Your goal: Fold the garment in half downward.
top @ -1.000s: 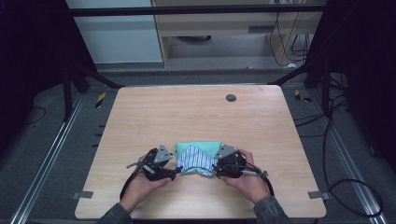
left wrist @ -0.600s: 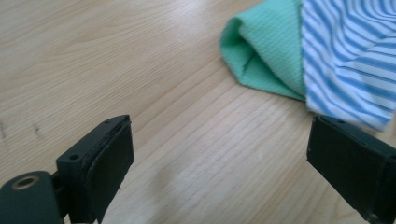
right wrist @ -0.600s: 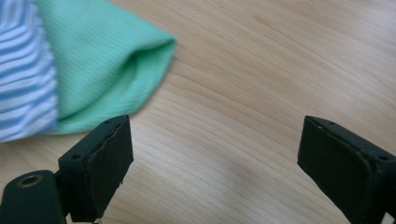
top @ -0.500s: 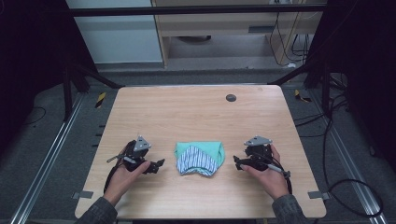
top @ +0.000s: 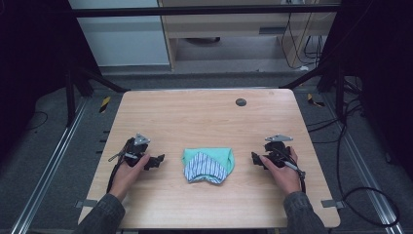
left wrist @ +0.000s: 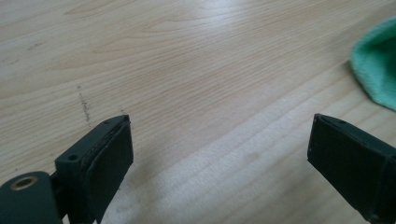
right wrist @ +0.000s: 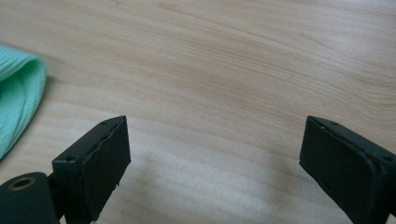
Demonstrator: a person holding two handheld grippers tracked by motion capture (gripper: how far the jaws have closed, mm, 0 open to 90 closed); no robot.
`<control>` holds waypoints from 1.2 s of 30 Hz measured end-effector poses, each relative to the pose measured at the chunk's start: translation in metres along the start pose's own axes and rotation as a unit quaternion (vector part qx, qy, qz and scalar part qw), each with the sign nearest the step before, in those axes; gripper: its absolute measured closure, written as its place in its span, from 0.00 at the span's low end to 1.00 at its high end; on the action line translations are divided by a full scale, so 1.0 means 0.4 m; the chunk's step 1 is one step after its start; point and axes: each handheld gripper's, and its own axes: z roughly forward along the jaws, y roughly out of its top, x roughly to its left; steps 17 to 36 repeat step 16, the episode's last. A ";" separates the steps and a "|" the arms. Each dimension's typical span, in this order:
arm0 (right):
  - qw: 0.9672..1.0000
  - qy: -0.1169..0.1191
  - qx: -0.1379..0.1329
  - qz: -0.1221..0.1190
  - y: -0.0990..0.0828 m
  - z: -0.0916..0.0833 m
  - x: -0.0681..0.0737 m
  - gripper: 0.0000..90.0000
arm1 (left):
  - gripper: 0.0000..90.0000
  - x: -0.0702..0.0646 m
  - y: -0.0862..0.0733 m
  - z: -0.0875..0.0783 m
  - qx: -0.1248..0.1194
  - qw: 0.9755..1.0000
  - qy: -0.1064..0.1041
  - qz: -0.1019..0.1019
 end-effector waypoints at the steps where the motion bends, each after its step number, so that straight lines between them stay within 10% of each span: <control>1: 1.000 0.000 -0.001 0.006 0.001 0.003 -0.003 0.10 | 0.08 0.002 0.000 0.005 -0.001 1.000 0.003 -0.003; 15: 0.998 -0.045 0.002 0.038 -0.006 0.044 -0.007 0.01 | 0.01 0.018 -0.004 0.040 0.004 0.999 0.024 -0.023; 36: 0.998 -0.045 0.002 0.039 -0.006 0.044 -0.006 0.01 | 0.01 0.018 -0.006 0.038 0.004 0.999 0.025 -0.023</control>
